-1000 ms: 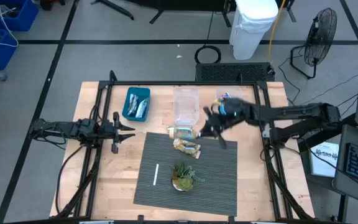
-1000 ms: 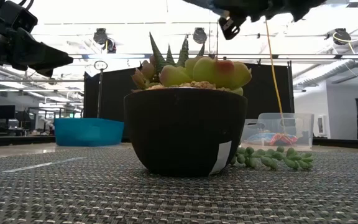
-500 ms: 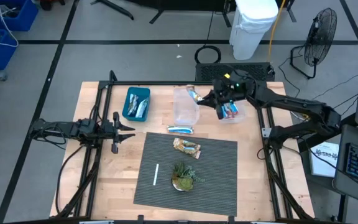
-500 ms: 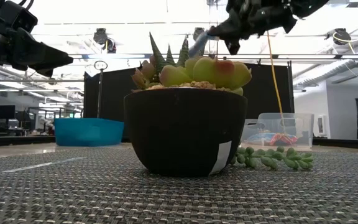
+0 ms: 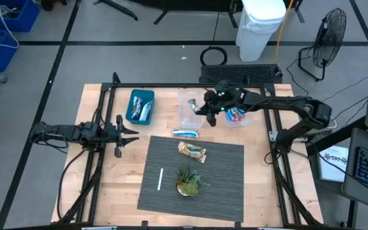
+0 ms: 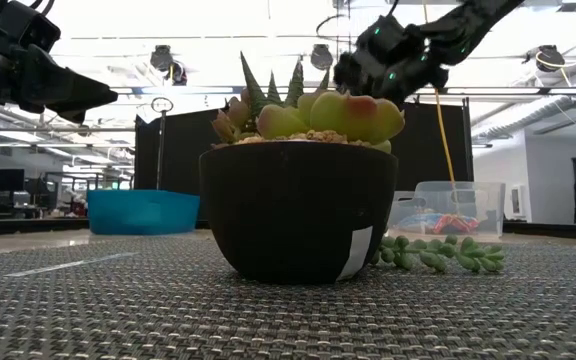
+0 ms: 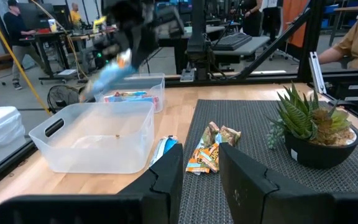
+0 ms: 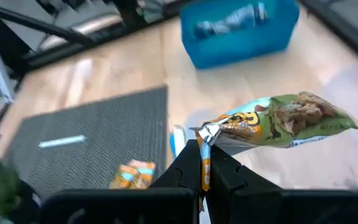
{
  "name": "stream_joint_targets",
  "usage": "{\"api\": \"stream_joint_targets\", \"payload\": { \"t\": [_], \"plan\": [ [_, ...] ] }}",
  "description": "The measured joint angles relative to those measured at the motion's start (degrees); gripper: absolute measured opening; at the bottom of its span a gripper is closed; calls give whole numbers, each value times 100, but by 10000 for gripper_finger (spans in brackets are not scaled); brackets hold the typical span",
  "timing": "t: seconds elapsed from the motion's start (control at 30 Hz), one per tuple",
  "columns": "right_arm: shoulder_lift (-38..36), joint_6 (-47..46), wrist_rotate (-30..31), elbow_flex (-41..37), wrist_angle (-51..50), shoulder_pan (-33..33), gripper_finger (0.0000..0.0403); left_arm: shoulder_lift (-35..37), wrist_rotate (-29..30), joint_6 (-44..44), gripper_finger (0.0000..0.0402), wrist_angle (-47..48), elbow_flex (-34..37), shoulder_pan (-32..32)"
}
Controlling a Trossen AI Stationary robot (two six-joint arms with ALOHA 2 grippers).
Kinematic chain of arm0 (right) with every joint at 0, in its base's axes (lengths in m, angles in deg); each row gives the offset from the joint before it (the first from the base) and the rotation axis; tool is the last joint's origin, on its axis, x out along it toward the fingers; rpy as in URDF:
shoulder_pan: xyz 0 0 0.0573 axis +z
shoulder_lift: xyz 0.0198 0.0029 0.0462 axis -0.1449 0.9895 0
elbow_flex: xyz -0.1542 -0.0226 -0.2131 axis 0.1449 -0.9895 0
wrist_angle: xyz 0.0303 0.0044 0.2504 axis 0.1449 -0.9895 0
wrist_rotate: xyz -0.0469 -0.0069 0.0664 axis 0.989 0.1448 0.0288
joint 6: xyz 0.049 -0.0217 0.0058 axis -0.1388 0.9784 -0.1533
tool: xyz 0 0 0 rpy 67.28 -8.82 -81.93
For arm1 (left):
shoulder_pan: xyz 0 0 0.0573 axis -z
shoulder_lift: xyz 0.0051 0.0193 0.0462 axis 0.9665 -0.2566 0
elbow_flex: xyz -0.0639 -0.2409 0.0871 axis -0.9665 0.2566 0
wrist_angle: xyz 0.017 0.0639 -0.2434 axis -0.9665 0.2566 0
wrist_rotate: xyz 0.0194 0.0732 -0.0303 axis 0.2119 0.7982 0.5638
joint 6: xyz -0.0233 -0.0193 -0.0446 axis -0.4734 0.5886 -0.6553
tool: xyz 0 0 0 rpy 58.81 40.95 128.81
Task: Pick and place Granola Bars by type
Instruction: Put the yellow granola bar into the left transparent bin
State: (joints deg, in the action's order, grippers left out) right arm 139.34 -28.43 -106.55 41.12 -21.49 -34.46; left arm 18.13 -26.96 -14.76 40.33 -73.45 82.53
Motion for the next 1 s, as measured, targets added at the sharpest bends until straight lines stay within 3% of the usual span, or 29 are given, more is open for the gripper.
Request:
{"api": "stream_joint_targets", "payload": {
  "t": [0.5, 0.67, 1.0],
  "plan": [
    [1094, -129, 34, -4, 512, -13, 0, 0, 0, 0, 108, -15, 0, 1],
    [1083, -135, 637, -4, 529, -11, 4, 0, 0, 0, 108, -13, 0, 0],
    [1073, -223, 755, -4, 600, -11, 68, 0, 0, 0, 108, -9, 0, 2]
  ]
}}
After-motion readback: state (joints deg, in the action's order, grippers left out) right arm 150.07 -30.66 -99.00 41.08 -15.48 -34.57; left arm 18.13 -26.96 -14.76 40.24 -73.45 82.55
